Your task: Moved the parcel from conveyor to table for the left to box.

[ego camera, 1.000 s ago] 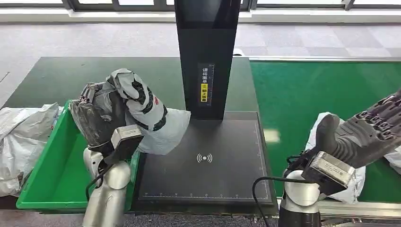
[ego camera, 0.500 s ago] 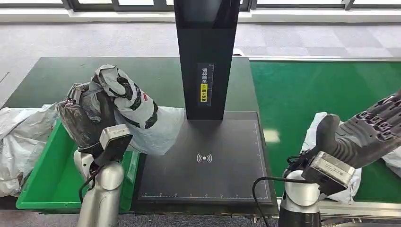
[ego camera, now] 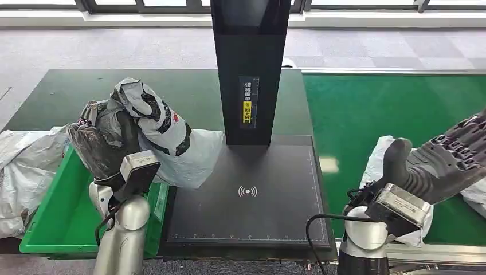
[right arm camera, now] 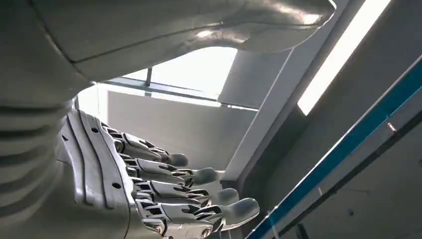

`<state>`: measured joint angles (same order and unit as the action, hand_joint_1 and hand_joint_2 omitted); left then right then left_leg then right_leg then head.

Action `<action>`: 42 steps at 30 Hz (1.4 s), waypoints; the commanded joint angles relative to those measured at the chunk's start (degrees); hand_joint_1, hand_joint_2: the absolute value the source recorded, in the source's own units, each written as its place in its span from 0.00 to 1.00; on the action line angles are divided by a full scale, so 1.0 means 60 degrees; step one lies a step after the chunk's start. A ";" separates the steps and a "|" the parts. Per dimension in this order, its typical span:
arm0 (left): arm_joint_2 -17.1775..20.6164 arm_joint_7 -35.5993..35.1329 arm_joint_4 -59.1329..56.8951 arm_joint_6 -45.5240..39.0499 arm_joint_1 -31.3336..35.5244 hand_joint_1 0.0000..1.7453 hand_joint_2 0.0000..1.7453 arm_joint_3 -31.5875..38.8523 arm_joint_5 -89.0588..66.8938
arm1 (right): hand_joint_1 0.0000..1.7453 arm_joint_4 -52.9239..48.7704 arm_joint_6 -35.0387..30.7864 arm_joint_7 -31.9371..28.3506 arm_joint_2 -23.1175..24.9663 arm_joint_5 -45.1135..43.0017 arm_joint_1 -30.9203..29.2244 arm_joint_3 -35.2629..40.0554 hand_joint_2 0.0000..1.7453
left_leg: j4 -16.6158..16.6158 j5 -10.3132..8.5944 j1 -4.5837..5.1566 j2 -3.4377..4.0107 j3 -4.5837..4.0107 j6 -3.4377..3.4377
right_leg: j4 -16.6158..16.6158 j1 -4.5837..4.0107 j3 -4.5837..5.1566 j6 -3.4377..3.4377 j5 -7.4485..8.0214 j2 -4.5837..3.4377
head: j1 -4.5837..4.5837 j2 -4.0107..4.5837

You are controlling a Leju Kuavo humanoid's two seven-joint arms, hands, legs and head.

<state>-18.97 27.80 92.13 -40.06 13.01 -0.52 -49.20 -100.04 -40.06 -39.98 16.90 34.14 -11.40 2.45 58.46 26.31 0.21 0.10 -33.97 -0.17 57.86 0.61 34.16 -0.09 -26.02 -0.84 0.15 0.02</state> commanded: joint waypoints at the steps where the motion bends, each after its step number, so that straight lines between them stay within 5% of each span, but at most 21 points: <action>1: -0.0171 0.0014 -0.0101 0.0011 0.0012 1.00 1.00 0.0506 0.0011 | 0.00 -0.0044 0.0011 -0.0004 0.0517 -0.0049 0.0919 -0.0296 1.00 | -0.0021 0.0002 -0.0009 -0.0018 0.0030 -0.0009 | -0.0024 -0.0010 -0.0038 0.0003 -0.0007 0.0025 | 0.0000 0.0000; 36: -0.0171 0.0014 -0.0101 0.0011 0.0012 1.00 1.00 0.0506 0.0011 | 0.00 -0.0044 0.0011 -0.0004 0.0517 -0.0049 0.0919 -0.0296 1.00 | -0.0011 0.0002 -0.0004 -0.0010 0.0017 -0.0005 | -0.0012 -0.0005 -0.0021 0.0002 -0.0005 0.0014 | 0.0000 0.0000; 37: -0.0171 -0.0544 0.1525 0.0011 0.0577 1.00 1.00 0.2890 -0.0067 | 0.00 0.0299 0.0011 -0.0004 0.0517 -0.0359 0.1035 -0.0649 1.00 | -0.0029 0.0001 -0.0009 -0.0021 0.0037 -0.0011 | -0.0031 -0.0010 -0.0046 0.0004 -0.0007 0.0030 | 0.0000 -0.0004; 39: -0.0171 0.0971 0.0376 0.0011 0.0999 1.00 1.00 0.3872 0.0878 | 0.00 0.0220 0.0011 -0.0004 0.0517 -0.0383 0.1184 -0.0595 1.00 | -0.0018 0.0011 -0.0019 0.0030 0.0033 -0.0018 | -0.0022 -0.0019 -0.0026 0.0010 0.0000 -0.0020 | 0.0000 0.0000; 42: -0.0171 0.1189 0.0231 0.0011 0.1053 1.00 1.00 0.4007 0.1005 | 0.00 0.0309 0.0011 -0.0004 0.0517 -0.0389 0.1183 -0.0546 1.00 | -0.0037 0.0003 -0.0020 0.0018 0.0049 -0.0019 | -0.0035 -0.0021 -0.0039 0.0018 0.0004 -0.0002 | 0.0000 0.0000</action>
<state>-18.73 28.42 95.89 -40.06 13.73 5.41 -47.49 -100.02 -40.06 -39.98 16.87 32.30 -10.63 1.83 58.46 26.31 0.18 0.26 -33.98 -0.19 57.86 0.58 34.24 -0.03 -25.97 -0.92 0.15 0.02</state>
